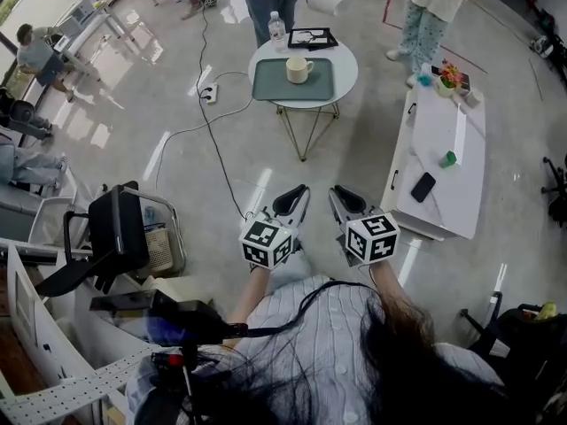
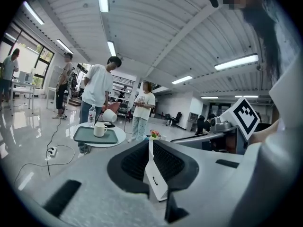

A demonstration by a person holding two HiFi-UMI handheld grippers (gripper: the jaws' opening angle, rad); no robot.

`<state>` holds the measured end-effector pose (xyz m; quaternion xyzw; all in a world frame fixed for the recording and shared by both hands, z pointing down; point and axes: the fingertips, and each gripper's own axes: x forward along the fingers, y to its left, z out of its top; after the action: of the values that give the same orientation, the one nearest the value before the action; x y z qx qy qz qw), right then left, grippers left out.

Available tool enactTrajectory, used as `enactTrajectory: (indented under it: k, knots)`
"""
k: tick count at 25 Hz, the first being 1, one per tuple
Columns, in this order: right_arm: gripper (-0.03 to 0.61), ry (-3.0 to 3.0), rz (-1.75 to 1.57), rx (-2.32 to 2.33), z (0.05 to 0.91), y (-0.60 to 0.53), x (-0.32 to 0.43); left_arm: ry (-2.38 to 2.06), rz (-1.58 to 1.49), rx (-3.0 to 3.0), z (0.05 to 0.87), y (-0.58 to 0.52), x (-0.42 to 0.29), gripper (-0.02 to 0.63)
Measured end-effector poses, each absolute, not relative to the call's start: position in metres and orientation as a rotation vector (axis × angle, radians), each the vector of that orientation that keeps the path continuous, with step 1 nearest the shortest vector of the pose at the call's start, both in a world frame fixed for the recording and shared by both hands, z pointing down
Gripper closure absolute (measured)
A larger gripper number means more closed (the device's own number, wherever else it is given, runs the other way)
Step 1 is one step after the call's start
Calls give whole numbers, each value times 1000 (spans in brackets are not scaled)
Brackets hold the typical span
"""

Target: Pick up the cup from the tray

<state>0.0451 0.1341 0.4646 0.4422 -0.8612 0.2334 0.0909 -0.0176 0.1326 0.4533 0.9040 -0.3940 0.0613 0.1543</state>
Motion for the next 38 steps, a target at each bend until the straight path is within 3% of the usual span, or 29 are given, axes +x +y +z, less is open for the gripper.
enactTrajectory:
  k: [26,38]
  knots:
    - [518,-2497,752,1325,484,43,-32,-1082,181,2556,477,42,-95,592]
    - [518,-2511,777,1272,492,-35,-32,-1142,190,2511,486,-19,-104,532]
